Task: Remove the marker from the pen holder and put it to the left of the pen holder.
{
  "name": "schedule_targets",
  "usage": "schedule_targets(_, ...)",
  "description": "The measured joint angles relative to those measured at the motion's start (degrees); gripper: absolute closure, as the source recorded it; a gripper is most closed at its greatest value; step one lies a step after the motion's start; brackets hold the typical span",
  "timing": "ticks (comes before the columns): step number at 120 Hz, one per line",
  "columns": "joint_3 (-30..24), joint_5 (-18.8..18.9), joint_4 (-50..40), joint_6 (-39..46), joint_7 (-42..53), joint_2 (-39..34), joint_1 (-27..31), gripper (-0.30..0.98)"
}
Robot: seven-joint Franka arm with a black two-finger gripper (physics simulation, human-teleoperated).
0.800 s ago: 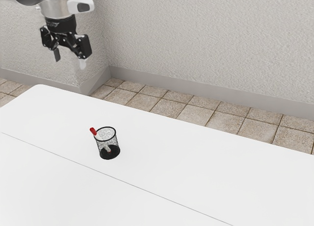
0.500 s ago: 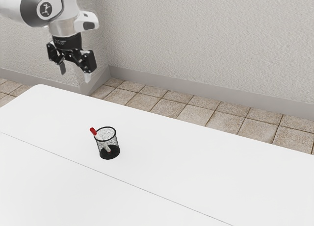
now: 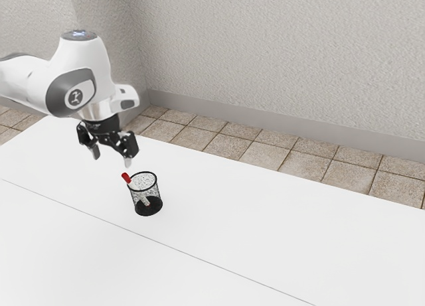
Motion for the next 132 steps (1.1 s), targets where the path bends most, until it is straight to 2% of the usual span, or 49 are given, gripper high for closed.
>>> schedule_targets(17,0.0,-3.2,-2.0,2.8,2.1,0.1,1.8,0.0)
schedule_targets(36,0.0,-4.5,-5.3,6.3,4.3,2.2,1.9,0.0)
schedule_targets(78,0.1,-5.0,-4.8,13.5,8.0,7.5,2.3,0.0)
schedule_targets(132,0.3,-5.0,-0.9,17.3,12.7,12.9,5.2,0.0)
